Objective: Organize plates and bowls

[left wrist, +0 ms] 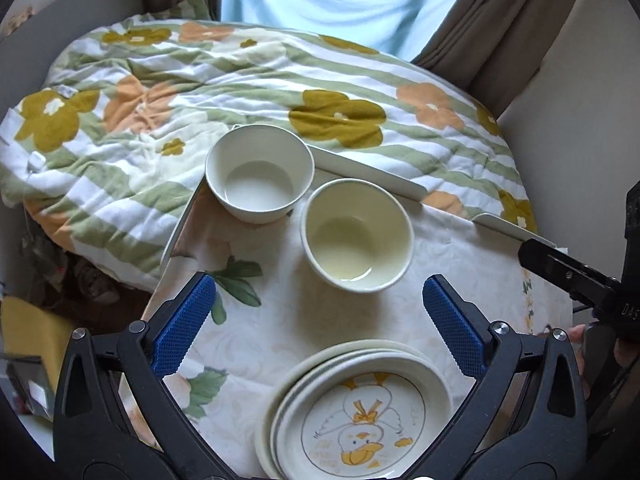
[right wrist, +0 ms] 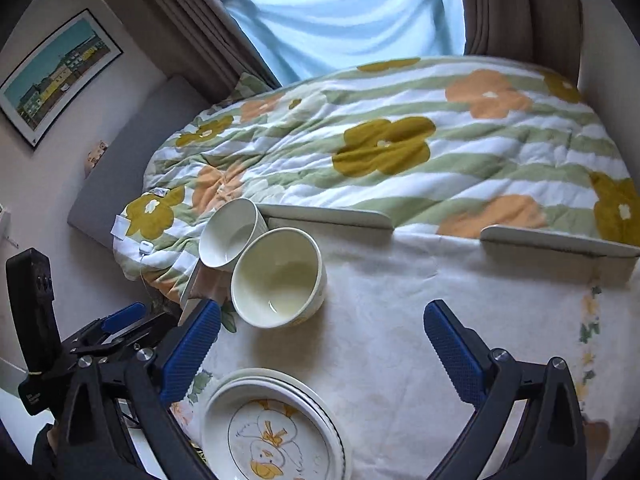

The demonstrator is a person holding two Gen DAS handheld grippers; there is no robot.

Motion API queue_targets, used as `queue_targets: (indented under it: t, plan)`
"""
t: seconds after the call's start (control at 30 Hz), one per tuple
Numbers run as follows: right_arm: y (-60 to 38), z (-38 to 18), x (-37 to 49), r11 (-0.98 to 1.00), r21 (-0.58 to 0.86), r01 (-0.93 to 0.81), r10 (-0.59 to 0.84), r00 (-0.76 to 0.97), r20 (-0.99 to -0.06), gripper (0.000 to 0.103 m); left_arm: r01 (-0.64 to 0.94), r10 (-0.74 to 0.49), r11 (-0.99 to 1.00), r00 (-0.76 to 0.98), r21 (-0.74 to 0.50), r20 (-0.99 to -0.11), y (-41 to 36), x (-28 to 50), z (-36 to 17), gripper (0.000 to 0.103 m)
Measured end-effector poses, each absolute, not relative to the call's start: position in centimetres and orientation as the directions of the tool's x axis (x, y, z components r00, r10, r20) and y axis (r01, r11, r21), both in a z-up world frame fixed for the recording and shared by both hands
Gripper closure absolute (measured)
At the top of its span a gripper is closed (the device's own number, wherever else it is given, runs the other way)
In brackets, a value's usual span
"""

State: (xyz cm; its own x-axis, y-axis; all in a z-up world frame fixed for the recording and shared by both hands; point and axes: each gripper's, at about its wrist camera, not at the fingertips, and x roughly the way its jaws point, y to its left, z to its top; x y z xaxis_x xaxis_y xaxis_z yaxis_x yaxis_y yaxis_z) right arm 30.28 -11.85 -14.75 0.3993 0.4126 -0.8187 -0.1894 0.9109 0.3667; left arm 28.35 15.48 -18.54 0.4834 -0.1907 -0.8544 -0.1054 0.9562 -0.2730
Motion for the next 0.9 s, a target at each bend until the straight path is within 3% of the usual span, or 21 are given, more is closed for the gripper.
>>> queue_targets:
  t: [0.13, 0.2, 0.33, 0.53, 0.6, 0.73, 0.9]
  plan:
    - [-10.2, -19.5, 33.3, 0.915, 0.392, -0.090, 0.400, 0.308, -0.863, 0.007, -0.094, -0.245, 0.947, 0.401, -0.306, -0.883, 16.3, 32.1, -22.7, 0.010]
    - [-9.2, -21.4, 34.0, 0.920, 0.385, -0.067, 0.389, 0.268, -0.882, 0.018, -0.080, -0.265, 0.946, 0.360, -0.313, -0.895, 16.1, 33.4, -24.5, 0.026]
    - [-8.1, -23.6, 34.6, 0.914, 0.404, -0.039, 0.402, 0.229, -0.887, 0.039, -0.057, -0.306, 0.939, 0.312, -0.339, -0.899, 16.1, 35.0, -27.0, 0.038]
    - [-7.2, -24.9, 35.1, 0.909, 0.418, -0.005, 0.409, 0.214, -0.887, 0.055, -0.035, -0.347, 0.928, 0.279, -0.371, -0.895, 15.9, 36.1, -28.7, 0.063]
    - [-7.0, -24.9, 35.2, 0.908, 0.418, -0.012, 0.411, 0.215, -0.886, 0.063, -0.026, -0.353, 0.927, 0.278, -0.374, -0.893, 15.8, 36.3, -28.9, 0.077]
    - [-6.8, -25.1, 35.4, 0.911, 0.412, -0.011, 0.404, 0.222, -0.888, 0.084, -0.009, -0.366, 0.924, 0.281, -0.383, -0.887, 15.4, 36.5, -28.9, 0.083]
    - [-6.7, -25.0, 35.3, 0.912, 0.409, -0.013, 0.401, 0.230, -0.887, 0.086, 0.013, -0.349, 0.932, 0.287, -0.361, -0.892, 15.1, 36.6, -28.5, 0.084]
